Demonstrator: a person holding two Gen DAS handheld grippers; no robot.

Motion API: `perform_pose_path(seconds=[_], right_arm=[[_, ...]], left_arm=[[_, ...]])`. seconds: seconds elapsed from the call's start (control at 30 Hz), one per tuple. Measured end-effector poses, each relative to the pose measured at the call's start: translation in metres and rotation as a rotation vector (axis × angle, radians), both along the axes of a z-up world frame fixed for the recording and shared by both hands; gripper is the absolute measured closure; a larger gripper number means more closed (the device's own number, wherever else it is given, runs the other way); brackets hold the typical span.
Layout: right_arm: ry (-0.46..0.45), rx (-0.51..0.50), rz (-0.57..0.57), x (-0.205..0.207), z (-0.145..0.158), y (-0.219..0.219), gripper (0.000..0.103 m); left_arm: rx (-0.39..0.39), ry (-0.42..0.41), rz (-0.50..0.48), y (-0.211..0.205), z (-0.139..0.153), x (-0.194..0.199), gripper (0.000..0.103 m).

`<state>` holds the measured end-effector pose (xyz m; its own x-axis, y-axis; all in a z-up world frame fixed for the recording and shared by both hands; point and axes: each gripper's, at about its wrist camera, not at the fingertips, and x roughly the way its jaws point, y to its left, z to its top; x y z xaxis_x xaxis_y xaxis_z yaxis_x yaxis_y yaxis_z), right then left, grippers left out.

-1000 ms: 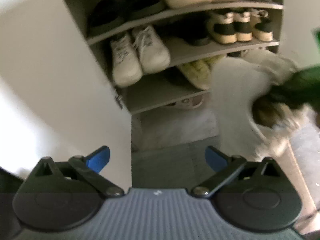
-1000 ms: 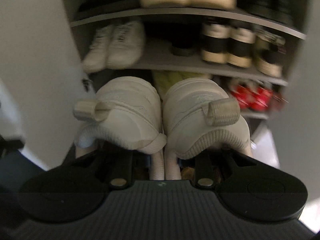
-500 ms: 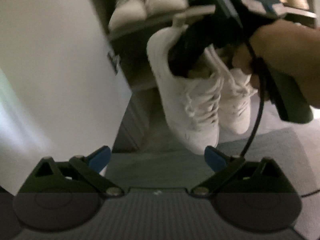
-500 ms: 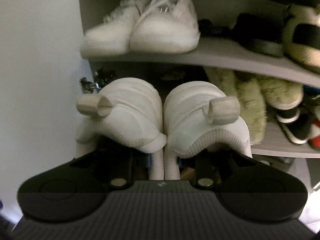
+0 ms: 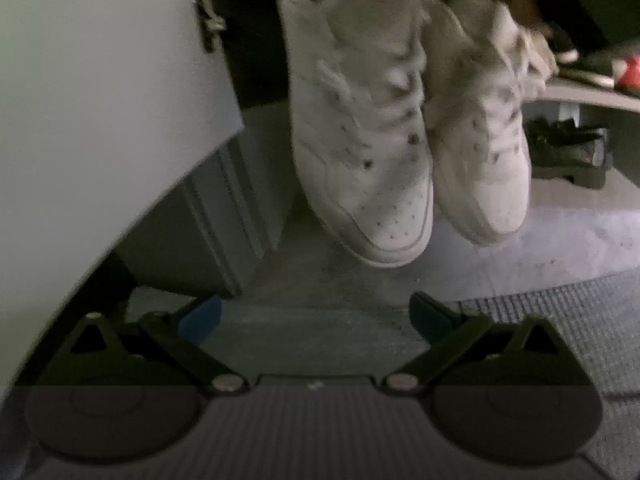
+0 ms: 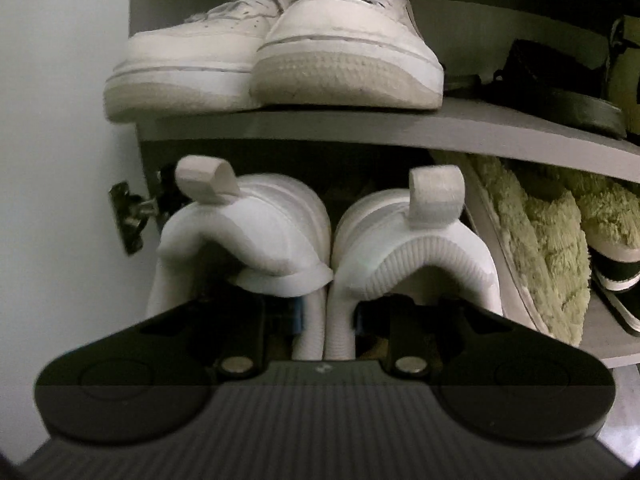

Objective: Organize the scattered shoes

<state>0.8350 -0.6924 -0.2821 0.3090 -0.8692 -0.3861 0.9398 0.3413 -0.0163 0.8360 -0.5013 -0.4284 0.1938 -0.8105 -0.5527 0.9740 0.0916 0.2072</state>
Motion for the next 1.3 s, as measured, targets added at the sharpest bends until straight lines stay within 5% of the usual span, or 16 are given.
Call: perform_pose_path(seconds=[0.3,0.77,1.13,1.3], right_arm=[[0.124,-0.092,0.042,0.043,-0.015,-0.019,0.076],[0.135,-0.152,-0.038,0.071,-0.023,-0.048,0.075],[0.144,-0.030,-0.043,0.078,-0.015,-0.079,0.069],[0.156,-0.035,-0.032,0.078,-0.016,-0.081,0.064]], left_arm=[[0.032,0.068,-0.058,-0.037,-0.021,0.005,0.001],[0.001,0.148,-0.200,-0.066,-0.026,-0.008,0.001],[-0.038,0.217,-0.225,-0.086,-0.022,-0.017,0.000],[-0.040,0.264,-0.164,-0.093,-0.017,-0.018,0.000]])
